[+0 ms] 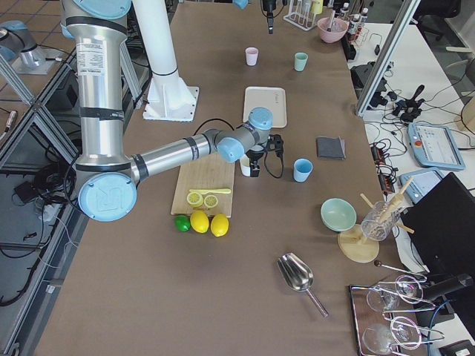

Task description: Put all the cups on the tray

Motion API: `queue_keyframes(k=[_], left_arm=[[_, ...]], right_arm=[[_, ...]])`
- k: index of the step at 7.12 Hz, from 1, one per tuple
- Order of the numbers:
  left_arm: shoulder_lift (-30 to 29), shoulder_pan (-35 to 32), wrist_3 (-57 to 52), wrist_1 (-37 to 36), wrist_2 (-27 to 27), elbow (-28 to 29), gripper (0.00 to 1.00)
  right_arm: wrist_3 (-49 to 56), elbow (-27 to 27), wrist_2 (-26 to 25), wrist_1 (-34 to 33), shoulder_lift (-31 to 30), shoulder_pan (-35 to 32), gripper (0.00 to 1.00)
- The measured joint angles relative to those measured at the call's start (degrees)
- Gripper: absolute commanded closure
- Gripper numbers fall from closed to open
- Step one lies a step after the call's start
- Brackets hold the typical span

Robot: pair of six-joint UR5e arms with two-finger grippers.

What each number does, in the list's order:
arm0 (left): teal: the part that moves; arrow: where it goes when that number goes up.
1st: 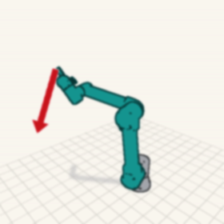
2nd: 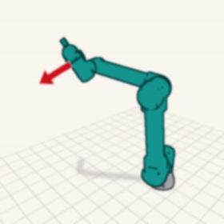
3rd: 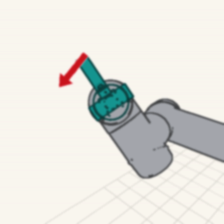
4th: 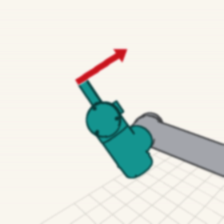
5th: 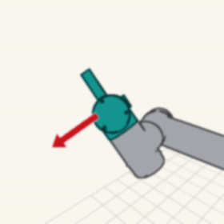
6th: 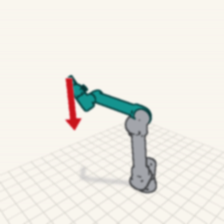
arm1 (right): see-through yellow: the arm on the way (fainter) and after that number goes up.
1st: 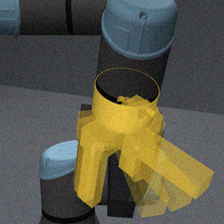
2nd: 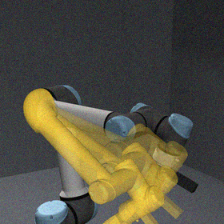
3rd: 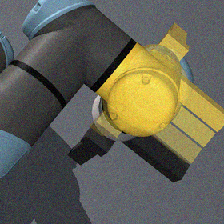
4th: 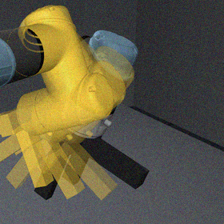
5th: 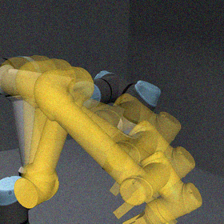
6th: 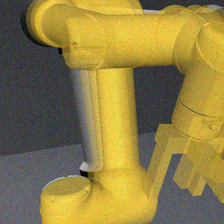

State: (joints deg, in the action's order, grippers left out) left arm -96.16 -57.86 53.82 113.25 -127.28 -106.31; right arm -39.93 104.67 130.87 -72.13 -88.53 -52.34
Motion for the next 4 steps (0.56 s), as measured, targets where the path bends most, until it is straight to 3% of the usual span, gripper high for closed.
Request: queue_keyframes(k=[1, 4], left_arm=[[-0.57, 1.61, 1.21, -0.27, 1.34, -0.02, 0.02], [0.33, 6.70, 2.98, -0.30, 3.85, -0.32, 0.02]], right_arm=[[-0.27, -1.48, -0.21, -0.02, 1.12, 0.61, 1.00], [-0.35, -3.06, -0.08, -0.23, 3.31, 1.30, 1.00]])
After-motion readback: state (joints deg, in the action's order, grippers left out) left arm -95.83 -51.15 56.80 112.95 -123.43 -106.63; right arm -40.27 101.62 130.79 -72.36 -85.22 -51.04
